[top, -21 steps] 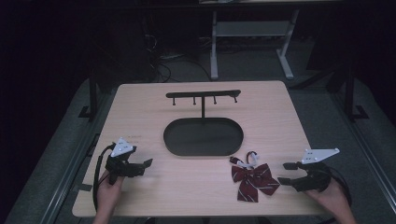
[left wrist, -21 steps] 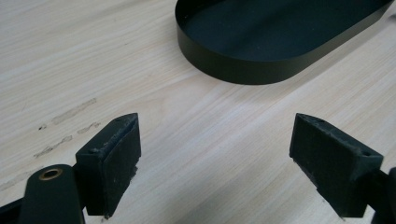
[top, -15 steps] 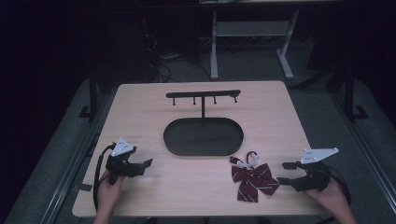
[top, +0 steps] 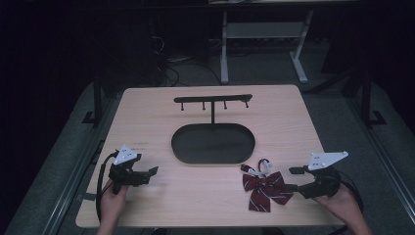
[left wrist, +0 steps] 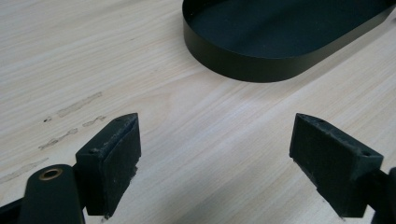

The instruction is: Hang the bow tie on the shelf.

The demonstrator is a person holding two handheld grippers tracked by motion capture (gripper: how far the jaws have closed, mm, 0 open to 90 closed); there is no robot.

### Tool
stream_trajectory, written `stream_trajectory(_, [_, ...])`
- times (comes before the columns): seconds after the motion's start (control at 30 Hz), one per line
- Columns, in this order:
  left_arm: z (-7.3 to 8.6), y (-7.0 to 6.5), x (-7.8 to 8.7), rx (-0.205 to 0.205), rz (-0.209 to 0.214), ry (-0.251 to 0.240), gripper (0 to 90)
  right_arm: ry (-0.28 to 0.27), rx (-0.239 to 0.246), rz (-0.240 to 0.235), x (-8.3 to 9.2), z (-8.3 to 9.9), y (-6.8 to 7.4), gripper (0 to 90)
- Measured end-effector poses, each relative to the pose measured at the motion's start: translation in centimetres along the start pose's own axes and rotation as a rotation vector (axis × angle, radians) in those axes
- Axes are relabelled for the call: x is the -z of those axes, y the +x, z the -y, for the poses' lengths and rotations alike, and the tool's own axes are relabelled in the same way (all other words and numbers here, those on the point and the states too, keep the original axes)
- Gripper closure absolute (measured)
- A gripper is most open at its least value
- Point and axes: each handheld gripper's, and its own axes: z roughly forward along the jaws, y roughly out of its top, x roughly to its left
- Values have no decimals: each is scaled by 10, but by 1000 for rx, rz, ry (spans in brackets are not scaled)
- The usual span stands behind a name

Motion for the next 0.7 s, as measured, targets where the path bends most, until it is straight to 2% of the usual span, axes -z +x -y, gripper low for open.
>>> stream_trajectory(0.2, [0,2,0,2,-5,-2,163,-4,26,-24,-4,-16,-1,380])
stream_trajectory(0.33, [0,2,1,-5,-4,5,163,27,46,-50,-15,-33,-3,393])
stream_trajectory(0.43, [0,3,1,-4,-3,3,163,49,67,-52,-21,-42,-2,400])
stream_trajectory(0.6, [0,1,0,-3,1,1,163,76,67,-68,-28,-48,-7,421])
stream_trajectory(0.7, [-1,0,-1,-20,-3,8,163,99,63,-92,-39,-51,-11,436])
